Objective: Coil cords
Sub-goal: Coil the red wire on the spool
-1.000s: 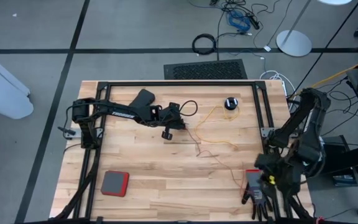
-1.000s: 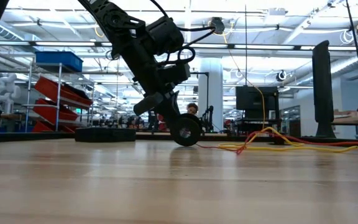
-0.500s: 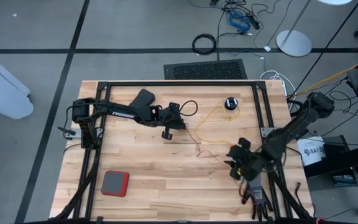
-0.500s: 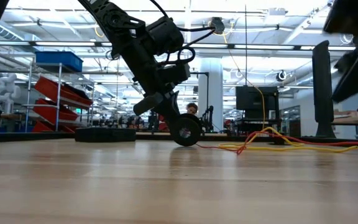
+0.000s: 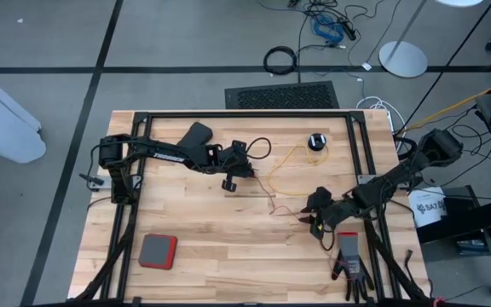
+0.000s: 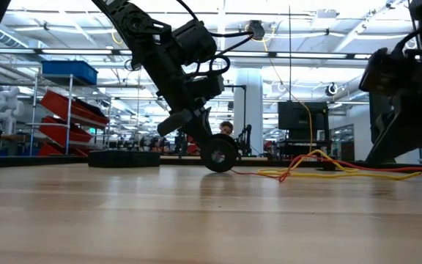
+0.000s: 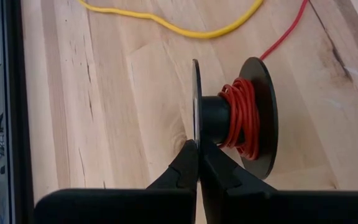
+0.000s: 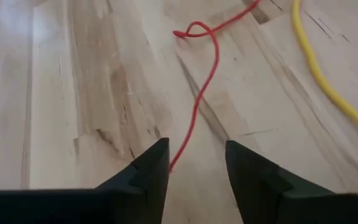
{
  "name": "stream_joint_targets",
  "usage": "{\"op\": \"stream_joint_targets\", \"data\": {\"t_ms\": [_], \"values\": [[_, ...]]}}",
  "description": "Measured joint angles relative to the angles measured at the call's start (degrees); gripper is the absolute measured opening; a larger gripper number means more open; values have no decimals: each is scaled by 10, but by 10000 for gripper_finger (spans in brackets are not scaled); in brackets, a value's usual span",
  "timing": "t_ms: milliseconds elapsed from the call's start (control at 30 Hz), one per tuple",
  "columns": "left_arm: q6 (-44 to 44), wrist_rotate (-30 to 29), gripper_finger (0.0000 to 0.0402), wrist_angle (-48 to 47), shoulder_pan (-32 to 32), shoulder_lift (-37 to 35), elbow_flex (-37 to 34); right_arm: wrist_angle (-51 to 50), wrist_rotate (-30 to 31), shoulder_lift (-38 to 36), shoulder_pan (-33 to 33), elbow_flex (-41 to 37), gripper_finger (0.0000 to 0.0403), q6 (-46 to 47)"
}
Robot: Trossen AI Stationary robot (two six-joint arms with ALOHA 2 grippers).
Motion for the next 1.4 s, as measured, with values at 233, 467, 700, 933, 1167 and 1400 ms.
{"op": "stream_joint_targets", "data": {"t_ms": [233,467,700,933,1167,1400], "values": [[0,0,5,1,0,0,0,35,-21,0,-17,0,135,-27],[0,0,3,2,-1,0,0,39,-29,10,-28,0,130,-30],[0,0,2,4,-5,0,0,77,-37,72,-29,0,130,-30],[0,0,2,4,-5,1,0,112,-30,116,-36,1,121,-25],[0,0,1,4,-5,1,0,122,-35,116,-36,0,21,-50],[0,1,1,4,-5,1,0,64,-30,115,-31,76,2,-127]]}}
